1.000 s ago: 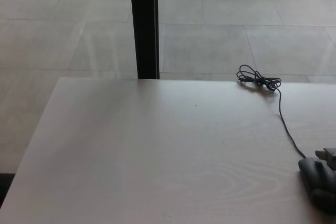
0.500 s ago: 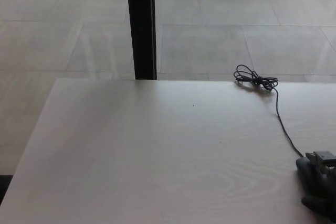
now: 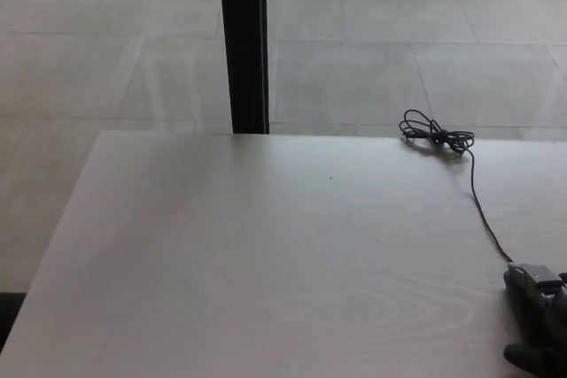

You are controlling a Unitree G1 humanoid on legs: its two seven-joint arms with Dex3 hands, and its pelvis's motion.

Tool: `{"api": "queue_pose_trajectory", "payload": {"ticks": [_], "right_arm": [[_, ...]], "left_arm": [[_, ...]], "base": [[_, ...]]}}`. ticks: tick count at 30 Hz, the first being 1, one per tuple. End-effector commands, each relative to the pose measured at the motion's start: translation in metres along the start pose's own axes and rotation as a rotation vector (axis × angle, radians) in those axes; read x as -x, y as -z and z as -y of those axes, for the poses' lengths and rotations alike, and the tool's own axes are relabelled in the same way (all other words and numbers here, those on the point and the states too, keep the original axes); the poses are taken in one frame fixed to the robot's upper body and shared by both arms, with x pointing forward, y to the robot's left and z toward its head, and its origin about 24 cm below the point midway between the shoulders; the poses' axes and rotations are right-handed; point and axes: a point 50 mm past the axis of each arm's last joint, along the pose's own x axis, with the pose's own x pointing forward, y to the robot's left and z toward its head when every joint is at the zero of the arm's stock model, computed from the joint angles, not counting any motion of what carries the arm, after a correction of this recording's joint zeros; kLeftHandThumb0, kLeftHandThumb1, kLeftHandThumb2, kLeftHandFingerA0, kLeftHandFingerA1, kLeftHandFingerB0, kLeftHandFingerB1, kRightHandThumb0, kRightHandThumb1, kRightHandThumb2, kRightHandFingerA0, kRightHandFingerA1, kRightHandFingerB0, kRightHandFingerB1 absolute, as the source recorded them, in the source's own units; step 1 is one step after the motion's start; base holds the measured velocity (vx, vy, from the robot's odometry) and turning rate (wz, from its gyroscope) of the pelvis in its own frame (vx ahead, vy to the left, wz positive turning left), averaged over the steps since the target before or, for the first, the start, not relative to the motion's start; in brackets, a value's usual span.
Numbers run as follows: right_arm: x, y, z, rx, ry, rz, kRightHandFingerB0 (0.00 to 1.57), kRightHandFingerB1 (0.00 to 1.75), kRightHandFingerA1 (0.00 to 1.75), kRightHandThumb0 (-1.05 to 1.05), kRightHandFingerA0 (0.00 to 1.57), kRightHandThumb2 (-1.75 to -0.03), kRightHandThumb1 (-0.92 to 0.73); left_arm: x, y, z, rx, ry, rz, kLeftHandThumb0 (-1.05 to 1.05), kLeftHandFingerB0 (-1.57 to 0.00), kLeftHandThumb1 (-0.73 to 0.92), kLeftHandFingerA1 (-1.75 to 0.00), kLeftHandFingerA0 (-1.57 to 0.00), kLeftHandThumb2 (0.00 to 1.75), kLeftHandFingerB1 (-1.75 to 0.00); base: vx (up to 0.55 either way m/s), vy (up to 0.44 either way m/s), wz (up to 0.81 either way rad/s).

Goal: The robot uses its right fingers to click on the left button of the black mouse placed on the table.

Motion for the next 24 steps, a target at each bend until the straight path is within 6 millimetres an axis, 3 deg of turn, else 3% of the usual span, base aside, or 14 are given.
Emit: {"api": "queue_pose_trajectory", "payload": {"ticks": [1,2,5,6,7,13,14,16,17,18,19,20,21,24], "right_arm": [[0.006,0.004,-0.011,0.023,-0.064,-0.022,0.30,0.31,0.40,-0.84,0.31,-0.68,-0.91],[0.007,0.004,-0.013,0.033,-0.055,-0.026,0.22,0.45,0.53,-0.81,0.27,-1.11,-0.70],[0.009,0.005,-0.018,0.043,-0.060,-0.036,0.25,0.45,0.52,-0.87,0.29,-1.15,-0.76],[0.009,0.006,-0.019,0.047,-0.068,-0.038,0.33,0.31,0.41,-0.85,0.32,-0.69,-0.92],[0.009,0.006,-0.021,0.053,-0.079,-0.040,0.33,0.31,0.41,-0.85,0.32,-0.69,-0.92],[0.010,0.007,-0.029,0.036,-0.139,-0.051,0.29,0.31,0.41,-0.86,0.29,-0.71,-0.92],[0.010,0.007,-0.030,0.036,-0.141,-0.050,0.29,0.32,0.41,-0.87,0.28,-0.72,-0.92],[0.011,0.007,-0.032,0.021,-0.142,-0.050,0.30,0.31,0.41,-0.86,0.29,-0.70,-0.92],[0.012,0.007,-0.033,-0.005,-0.145,-0.054,0.31,0.31,0.40,-0.85,0.29,-0.68,-0.92],[0.013,0.008,-0.035,-0.013,-0.153,-0.056,0.32,0.30,0.40,-0.85,0.28,-0.69,-0.92],[0.013,0.009,-0.036,-0.009,-0.167,-0.061,0.29,0.30,0.39,-0.86,0.29,-0.70,-0.92],[0.015,0.010,-0.039,0.011,-0.189,-0.054,0.30,0.30,0.40,-0.85,0.29,-0.70,-0.92],[0.016,0.010,-0.040,0.019,-0.191,-0.044,0.25,0.46,0.51,-0.81,0.24,-1.13,-0.72],[0.021,0.011,-0.044,-0.001,-0.199,-0.033,0.27,0.47,0.51,-0.81,0.22,-1.12,-0.70]], "left_arm": [[0.000,-0.007,-0.006,-0.008,-0.016,0.018,-0.95,-0.39,0.92,-0.56,-0.50,0.83,-0.46],[0.000,-0.006,-0.006,0.020,-0.014,0.013,-0.89,-0.37,0.78,-0.63,-0.49,1.17,-0.54],[0.000,-0.008,-0.005,-0.013,-0.019,0.017,-0.92,-0.41,0.92,-0.57,-0.54,0.80,-0.47],[0.000,-0.008,-0.005,-0.018,-0.016,0.017,-0.93,-0.42,0.92,-0.56,-0.53,0.80,-0.46],[0.000,-0.008,-0.005,-0.019,-0.015,0.018,-0.93,-0.42,0.92,-0.56,-0.53,0.80,-0.46],[0.000,-0.009,-0.006,-0.006,-0.013,0.022,-0.97,-0.42,0.92,-0.57,-0.49,0.83,-0.47],[0.000,-0.009,-0.006,-0.003,-0.016,0.023,-0.89,-0.38,0.78,-0.62,-0.47,1.18,-0.54],[0.000,-0.010,-0.006,-0.015,-0.014,0.028,-0.99,-0.38,0.83,-0.59,-0.49,0.93,-0.48],[0.000,-0.010,-0.006,-0.023,-0.011,0.026,-0.89,-0.37,0.80,-0.62,-0.47,1.19,-0.54],[0.000,-0.010,-0.006,-0.024,-0.012,0.025,-0.96,-0.38,0.92,-0.55,-0.51,0.77,-0.44],[0.000,-0.011,-0.006,-0.016,-0.013,0.025,-0.90,-0.33,0.81,-0.62,-0.47,1.21,-0.52],[0.000,-0.011,-0.005,-0.006,-0.025,0.027,-0.99,-0.38,0.84,-0.57,-0.49,0.91,-0.47],[0.000,-0.011,-0.005,-0.009,-0.026,0.029,-1.00,-0.36,0.84,-0.58,-0.51,0.94,-0.47],[0.000,-0.012,-0.006,-0.023,-0.013,0.030,-0.91,-0.41,0.92,-0.55,-0.54,0.83,-0.43]], "base": [[0.00,0.000,0.00],[0.00,0.000,0.00],[0.00,0.000,0.00],[0.00,0.000,0.00],[0.00,0.000,0.00],[0.00,0.000,0.00],[0.00,0.000,0.00],[0.00,0.000,0.00],[0.00,0.000,0.00],[0.00,0.000,0.00],[0.00,0.000,0.00],[0.00,0.000,0.00],[0.00,0.000,0.00],[0.00,0.000,0.00]]}}
